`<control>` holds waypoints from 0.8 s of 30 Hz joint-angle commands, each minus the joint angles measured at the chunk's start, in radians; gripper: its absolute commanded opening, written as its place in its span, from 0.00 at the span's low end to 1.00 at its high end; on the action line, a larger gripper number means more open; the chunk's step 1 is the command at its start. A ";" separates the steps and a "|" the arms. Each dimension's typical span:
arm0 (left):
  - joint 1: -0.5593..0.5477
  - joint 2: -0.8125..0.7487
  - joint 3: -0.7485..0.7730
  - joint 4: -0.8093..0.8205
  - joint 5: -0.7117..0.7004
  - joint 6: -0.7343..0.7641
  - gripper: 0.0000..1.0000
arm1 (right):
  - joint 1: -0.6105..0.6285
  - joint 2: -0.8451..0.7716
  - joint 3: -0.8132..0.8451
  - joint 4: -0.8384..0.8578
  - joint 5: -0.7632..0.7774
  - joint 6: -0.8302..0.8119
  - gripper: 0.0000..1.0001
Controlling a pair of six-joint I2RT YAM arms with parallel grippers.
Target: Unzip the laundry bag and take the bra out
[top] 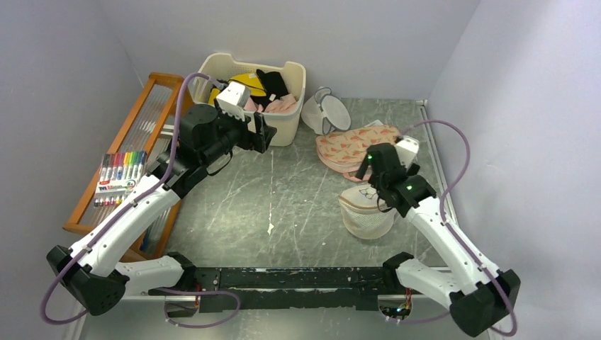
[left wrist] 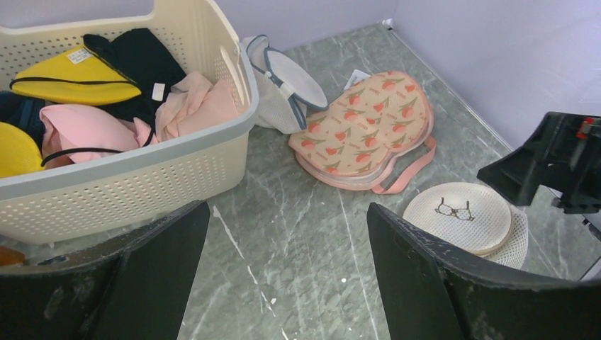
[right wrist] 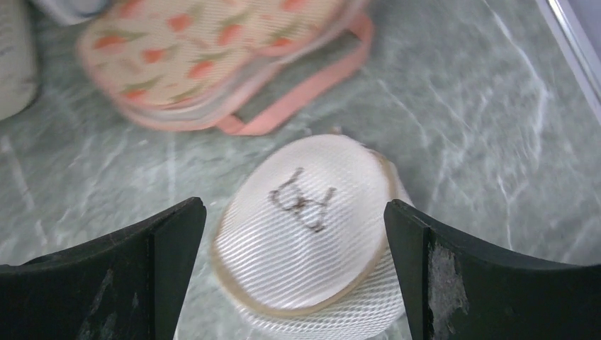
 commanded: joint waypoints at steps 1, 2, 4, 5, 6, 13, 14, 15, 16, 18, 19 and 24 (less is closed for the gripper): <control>-0.013 -0.017 0.022 0.057 -0.003 0.002 0.94 | -0.261 -0.021 -0.076 -0.016 -0.167 0.031 1.00; -0.014 -0.016 0.019 0.064 0.008 0.000 0.94 | -0.313 -0.019 -0.086 -0.021 -0.193 0.030 1.00; -0.015 -0.011 0.013 0.075 0.036 -0.004 0.94 | -0.383 -0.008 -0.102 -0.050 -0.224 0.045 1.00; -0.016 -0.007 0.014 0.079 0.052 -0.005 0.94 | -0.404 -0.002 -0.113 -0.060 -0.245 0.054 1.00; -0.016 -0.002 0.015 0.080 0.068 -0.006 0.94 | -0.416 0.001 -0.127 -0.061 -0.275 0.059 1.00; -0.022 0.016 0.002 0.111 0.162 -0.007 0.94 | -0.431 -0.006 -0.269 0.081 -0.674 0.014 1.00; -0.024 0.018 0.002 0.114 0.169 -0.006 0.94 | -0.425 0.003 -0.291 0.116 -0.755 0.023 1.00; -0.024 0.021 0.001 0.114 0.173 -0.006 0.94 | -0.410 0.008 -0.309 0.148 -0.828 0.044 1.00; -0.024 0.023 0.000 0.115 0.174 -0.006 0.94 | -0.375 0.009 -0.323 0.182 -0.869 0.071 1.00; -0.025 0.030 0.000 0.116 0.174 -0.005 0.94 | -0.260 -0.003 -0.334 0.250 -0.856 0.147 1.00; -0.025 0.033 -0.001 0.115 0.175 -0.005 0.94 | -0.190 -0.005 -0.334 0.289 -0.835 0.184 1.00; -0.025 0.058 -0.004 0.115 0.178 -0.004 0.94 | 0.084 0.081 -0.324 0.581 -0.852 0.288 1.00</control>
